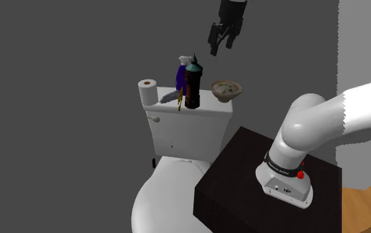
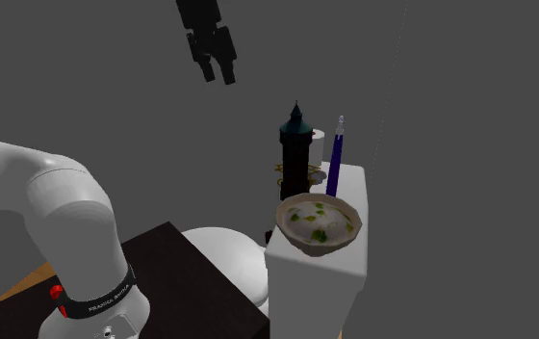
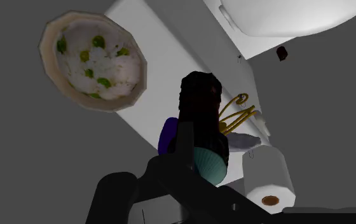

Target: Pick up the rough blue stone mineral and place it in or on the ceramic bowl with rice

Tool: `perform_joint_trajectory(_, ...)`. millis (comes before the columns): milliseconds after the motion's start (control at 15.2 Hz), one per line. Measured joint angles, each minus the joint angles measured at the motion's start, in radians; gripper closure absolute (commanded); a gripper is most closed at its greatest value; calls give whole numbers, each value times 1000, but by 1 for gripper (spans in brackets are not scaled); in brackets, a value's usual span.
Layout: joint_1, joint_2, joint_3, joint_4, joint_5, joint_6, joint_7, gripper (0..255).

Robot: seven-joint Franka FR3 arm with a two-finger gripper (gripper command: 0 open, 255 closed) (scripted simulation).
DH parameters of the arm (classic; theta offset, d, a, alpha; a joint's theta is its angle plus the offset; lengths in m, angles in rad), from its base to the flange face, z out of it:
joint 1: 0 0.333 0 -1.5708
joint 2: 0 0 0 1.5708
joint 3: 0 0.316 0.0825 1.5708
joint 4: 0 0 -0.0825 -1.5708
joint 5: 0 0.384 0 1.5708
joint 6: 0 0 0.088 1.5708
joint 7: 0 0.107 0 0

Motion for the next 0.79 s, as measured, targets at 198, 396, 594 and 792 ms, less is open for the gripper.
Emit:
perform_joint_trajectory(198,9,12,-20,-23,-15,39,-46,0)
perform_joint_trajectory(396,31,62,-59,-69,-46,144,-145,0)
perform_joint_trajectory(594,52,114,-104,-113,-77,253,-254,0)
perform_joint_trajectory(792,73,188,-151,-132,-105,361,-364,0)
